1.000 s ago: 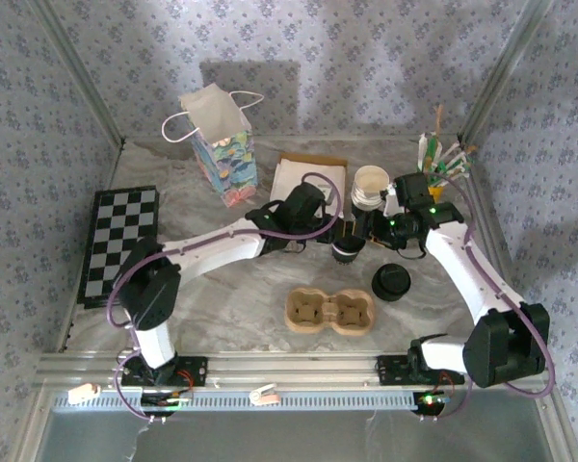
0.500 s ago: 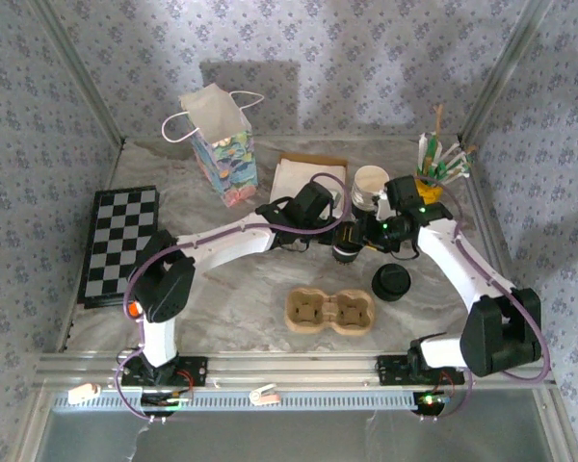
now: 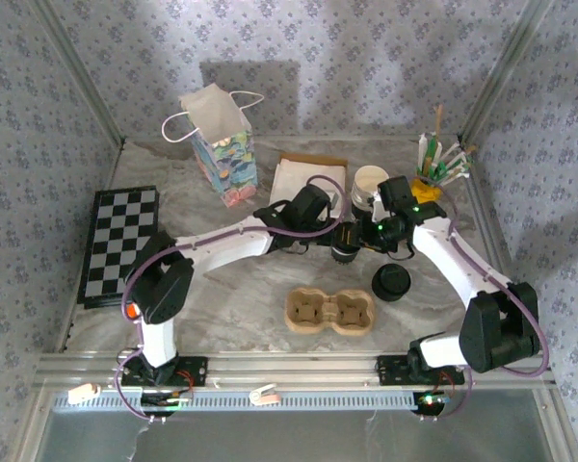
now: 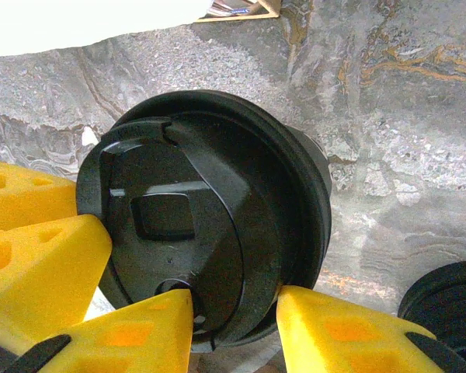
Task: Pack the takeout coffee
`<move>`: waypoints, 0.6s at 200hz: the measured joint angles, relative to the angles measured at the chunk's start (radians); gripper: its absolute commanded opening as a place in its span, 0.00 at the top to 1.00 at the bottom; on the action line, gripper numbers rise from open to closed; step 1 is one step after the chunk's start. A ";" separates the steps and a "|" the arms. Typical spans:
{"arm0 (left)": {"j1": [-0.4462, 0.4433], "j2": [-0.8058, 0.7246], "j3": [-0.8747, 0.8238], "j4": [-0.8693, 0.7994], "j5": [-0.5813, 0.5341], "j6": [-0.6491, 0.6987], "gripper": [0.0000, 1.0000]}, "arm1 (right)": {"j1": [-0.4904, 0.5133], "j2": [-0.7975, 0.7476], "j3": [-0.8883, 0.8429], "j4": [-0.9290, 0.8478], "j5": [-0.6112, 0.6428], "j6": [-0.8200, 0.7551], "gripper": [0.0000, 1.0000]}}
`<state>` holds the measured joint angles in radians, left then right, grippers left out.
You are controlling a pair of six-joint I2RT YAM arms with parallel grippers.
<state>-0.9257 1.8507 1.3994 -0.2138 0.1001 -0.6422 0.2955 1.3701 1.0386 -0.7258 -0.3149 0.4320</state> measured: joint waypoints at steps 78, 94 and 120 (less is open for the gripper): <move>0.000 -0.027 -0.089 0.101 -0.026 -0.102 0.83 | 0.037 0.013 0.016 -0.007 0.061 -0.003 0.61; 0.000 -0.031 -0.110 0.124 -0.026 -0.128 0.83 | 0.040 0.013 0.016 -0.008 0.066 -0.004 0.59; 0.000 -0.039 -0.136 0.164 -0.026 -0.146 0.82 | 0.042 0.013 0.018 -0.010 0.067 -0.008 0.58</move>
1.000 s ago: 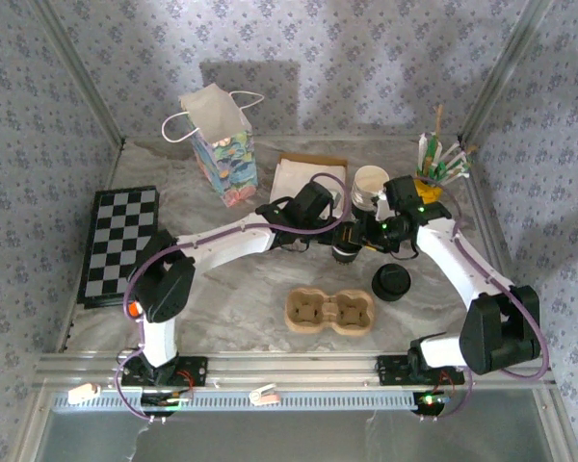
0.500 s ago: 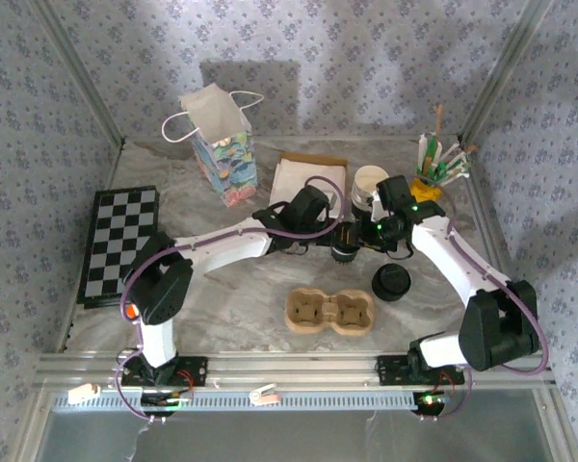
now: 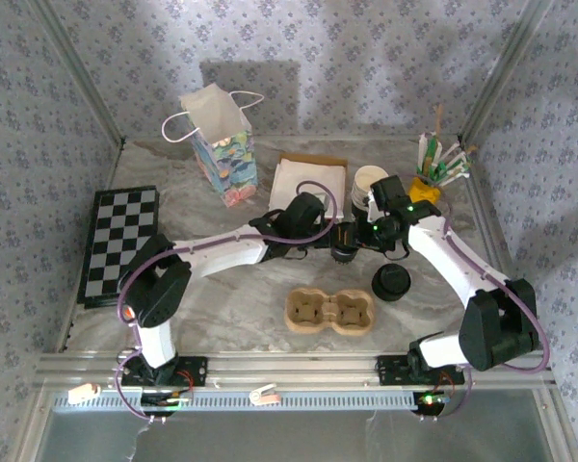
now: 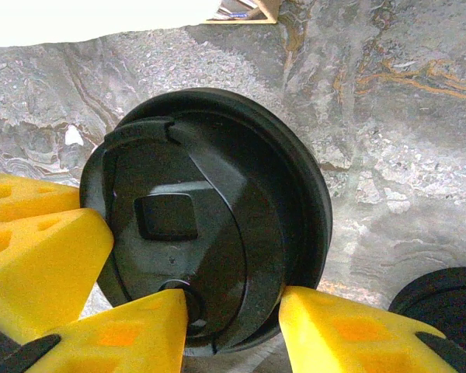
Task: Pack the takeout coffee
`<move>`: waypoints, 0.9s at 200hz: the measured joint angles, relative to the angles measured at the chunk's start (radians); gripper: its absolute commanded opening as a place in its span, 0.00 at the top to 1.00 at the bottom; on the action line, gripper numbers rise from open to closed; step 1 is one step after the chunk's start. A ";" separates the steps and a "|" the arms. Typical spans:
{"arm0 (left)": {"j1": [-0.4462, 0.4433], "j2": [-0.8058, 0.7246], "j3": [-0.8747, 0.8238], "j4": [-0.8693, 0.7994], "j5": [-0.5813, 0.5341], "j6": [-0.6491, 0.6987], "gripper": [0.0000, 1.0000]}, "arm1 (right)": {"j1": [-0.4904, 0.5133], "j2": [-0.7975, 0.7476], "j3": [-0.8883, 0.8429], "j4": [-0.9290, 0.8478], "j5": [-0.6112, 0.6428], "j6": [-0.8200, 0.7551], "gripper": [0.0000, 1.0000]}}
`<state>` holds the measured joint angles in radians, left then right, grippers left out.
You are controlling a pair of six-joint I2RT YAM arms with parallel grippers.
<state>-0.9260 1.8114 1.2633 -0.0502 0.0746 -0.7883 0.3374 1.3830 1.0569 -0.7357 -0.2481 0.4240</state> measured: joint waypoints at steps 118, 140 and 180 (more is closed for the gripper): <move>-0.003 0.054 0.115 -0.076 0.000 0.182 0.72 | -0.074 -0.080 0.002 -0.059 -0.128 0.028 0.53; -0.003 0.064 0.135 -0.093 0.000 0.210 0.65 | -0.074 -0.084 -0.010 -0.057 -0.154 0.033 0.52; -0.003 0.063 0.139 -0.100 0.006 0.239 0.56 | -0.097 -0.105 -0.017 -0.052 -0.198 0.049 0.53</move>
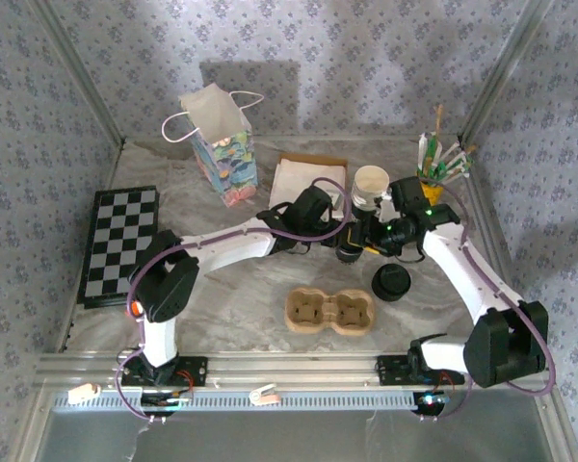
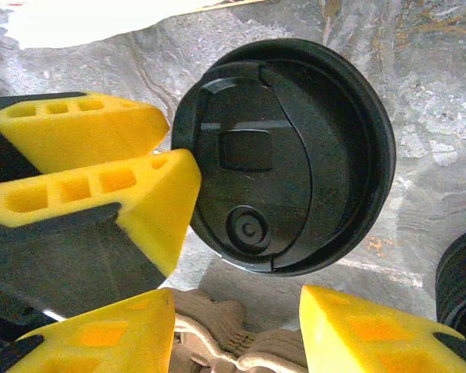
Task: Pack the takeout coffee
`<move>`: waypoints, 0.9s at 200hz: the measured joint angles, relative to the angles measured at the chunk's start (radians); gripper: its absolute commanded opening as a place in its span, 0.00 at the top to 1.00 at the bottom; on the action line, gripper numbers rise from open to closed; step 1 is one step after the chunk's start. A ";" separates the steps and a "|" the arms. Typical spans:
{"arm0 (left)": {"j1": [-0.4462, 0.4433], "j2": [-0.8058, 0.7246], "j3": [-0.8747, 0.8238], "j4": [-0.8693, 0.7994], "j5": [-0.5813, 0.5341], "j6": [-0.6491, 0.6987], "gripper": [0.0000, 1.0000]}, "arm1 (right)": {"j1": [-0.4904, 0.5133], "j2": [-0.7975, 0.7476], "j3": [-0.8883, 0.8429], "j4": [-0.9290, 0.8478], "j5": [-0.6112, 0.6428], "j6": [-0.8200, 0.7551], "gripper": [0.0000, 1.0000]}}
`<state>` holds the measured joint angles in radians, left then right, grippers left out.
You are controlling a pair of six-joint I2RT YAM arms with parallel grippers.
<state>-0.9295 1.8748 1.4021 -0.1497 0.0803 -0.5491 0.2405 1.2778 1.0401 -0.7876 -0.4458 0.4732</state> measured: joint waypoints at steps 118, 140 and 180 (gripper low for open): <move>-0.009 -0.078 0.004 -0.095 -0.036 -0.203 0.56 | 0.068 0.079 0.072 -0.092 0.105 -0.024 0.50; -0.006 -0.052 0.011 -0.109 -0.036 -0.212 0.55 | 0.079 0.108 0.090 -0.116 0.135 -0.033 0.49; 0.008 -0.012 0.012 -0.089 -0.004 -0.220 0.55 | 0.092 0.143 0.105 -0.131 0.166 -0.038 0.48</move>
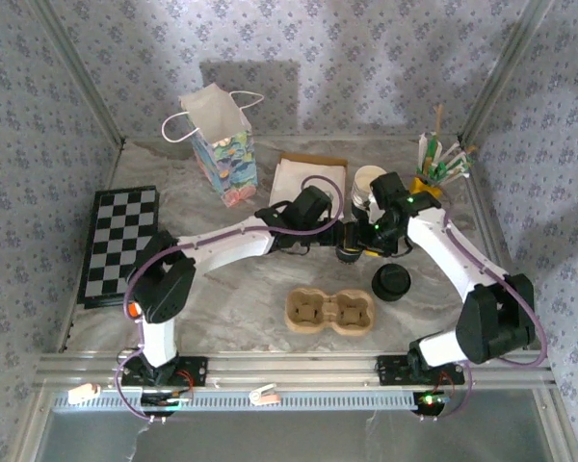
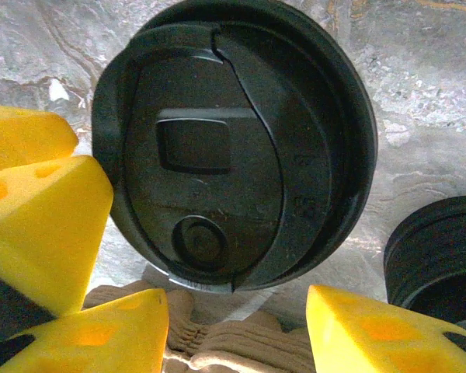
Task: Pack the takeout coffee
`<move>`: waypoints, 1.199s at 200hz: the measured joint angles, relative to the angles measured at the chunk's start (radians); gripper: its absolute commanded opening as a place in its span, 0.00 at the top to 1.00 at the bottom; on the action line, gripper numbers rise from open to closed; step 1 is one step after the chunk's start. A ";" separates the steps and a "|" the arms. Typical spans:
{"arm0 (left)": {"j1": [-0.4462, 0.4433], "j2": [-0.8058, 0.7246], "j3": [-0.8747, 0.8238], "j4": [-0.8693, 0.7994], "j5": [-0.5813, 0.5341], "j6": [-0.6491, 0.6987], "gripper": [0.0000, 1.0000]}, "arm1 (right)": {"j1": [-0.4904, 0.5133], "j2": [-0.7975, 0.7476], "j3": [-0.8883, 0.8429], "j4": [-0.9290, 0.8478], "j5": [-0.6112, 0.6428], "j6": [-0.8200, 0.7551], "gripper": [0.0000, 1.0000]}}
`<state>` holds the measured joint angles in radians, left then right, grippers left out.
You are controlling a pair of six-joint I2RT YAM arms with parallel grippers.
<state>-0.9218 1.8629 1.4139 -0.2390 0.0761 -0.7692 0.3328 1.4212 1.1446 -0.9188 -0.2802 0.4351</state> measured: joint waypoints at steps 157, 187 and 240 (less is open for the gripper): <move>0.026 0.010 -0.065 0.158 0.076 -0.060 0.66 | 0.023 0.018 -0.053 0.041 0.024 -0.003 0.52; 0.027 0.007 -0.083 0.195 0.089 -0.078 0.69 | 0.033 0.011 -0.077 0.066 0.005 0.001 0.53; 0.030 0.007 -0.084 0.210 0.090 -0.077 0.72 | 0.018 -0.004 -0.127 0.051 0.007 0.003 0.52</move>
<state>-0.8917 1.8702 1.3296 -0.0292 0.1661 -0.8467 0.3508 1.4170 1.0180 -0.8677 -0.2733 0.4385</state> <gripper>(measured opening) 0.288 0.478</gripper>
